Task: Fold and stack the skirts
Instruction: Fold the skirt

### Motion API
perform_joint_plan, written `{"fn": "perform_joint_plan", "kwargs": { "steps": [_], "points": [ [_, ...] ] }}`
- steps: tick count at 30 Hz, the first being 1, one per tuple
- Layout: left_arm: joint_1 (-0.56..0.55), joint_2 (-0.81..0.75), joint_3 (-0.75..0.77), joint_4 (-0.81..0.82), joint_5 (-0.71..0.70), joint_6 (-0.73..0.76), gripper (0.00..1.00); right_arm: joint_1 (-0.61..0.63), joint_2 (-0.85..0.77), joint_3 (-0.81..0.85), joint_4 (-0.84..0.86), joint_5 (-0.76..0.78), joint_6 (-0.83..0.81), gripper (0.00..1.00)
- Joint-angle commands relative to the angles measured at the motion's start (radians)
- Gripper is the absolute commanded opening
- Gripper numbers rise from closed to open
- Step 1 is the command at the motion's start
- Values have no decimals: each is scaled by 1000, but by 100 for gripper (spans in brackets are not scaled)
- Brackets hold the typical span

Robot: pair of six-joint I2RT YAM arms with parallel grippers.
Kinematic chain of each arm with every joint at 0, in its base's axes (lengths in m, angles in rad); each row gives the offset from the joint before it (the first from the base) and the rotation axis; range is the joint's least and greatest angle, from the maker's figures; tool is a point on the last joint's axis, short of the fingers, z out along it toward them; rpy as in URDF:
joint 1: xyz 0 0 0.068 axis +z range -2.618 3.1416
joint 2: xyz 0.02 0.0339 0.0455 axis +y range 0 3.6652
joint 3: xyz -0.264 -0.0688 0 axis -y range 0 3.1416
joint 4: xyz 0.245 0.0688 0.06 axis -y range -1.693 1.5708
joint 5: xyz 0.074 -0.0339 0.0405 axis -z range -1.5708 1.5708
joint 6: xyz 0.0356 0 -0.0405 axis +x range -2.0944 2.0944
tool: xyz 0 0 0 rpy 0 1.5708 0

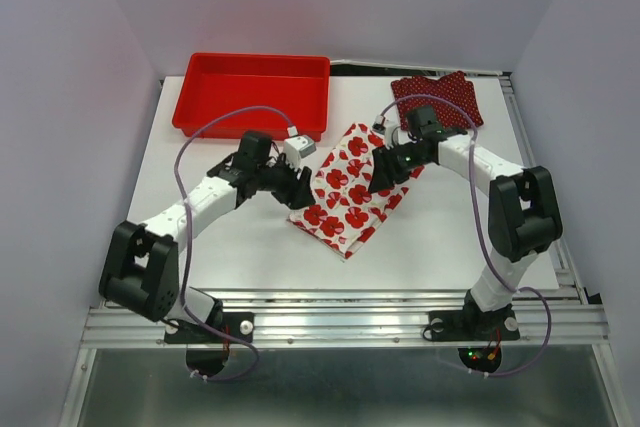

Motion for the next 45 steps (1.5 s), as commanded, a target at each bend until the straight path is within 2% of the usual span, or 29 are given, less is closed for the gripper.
{"fn": "perform_joint_plan", "kwargs": {
  "steps": [1,3,4,8,10,14,18,22,28,29,32,33,35,36,39,43,45],
  "points": [
    [-74,-113,82,-126,-155,392,62,17,-22,-19,32,-86,56,50],
    [-115,-164,58,-157,-209,543,62,17,-9,-33,75,-100,94,50],
    [-149,-178,22,-163,-219,682,61,27,-8,-41,87,-99,107,49],
    [-208,-207,-68,-191,-229,994,57,27,17,-78,113,-63,130,47],
    [-231,-206,-120,-154,-240,1100,57,27,32,-102,113,-48,127,46],
    [-287,-181,-196,-42,-268,1197,56,27,70,-136,124,-5,128,45],
    [-330,-151,-283,65,-291,1335,50,27,120,-153,129,58,127,43],
    [-355,-121,-337,197,-318,1365,47,27,146,-153,118,88,119,43],
    [-366,1,-306,271,-352,1352,41,27,153,-151,101,108,96,43],
    [-366,50,-288,277,-360,1364,36,27,155,-144,98,110,90,43],
    [-369,69,-280,277,-367,1375,24,27,158,-138,93,113,87,42],
    [-367,67,-277,268,-363,1377,16,27,158,-136,93,115,85,42],
    [-367,63,-268,236,-351,1384,8,27,160,-133,92,115,82,42],
    [-367,46,-257,198,-331,1387,1,27,160,-128,87,115,79,42],
    [-367,3,-239,141,-306,1380,0,27,155,-125,83,122,65,42],
    [-369,-98,-203,-55,-268,1360,0,27,149,-125,64,153,29,42],
    [-367,-136,-196,-102,-263,1358,0,27,143,-125,53,203,7,42]
  ]
}}
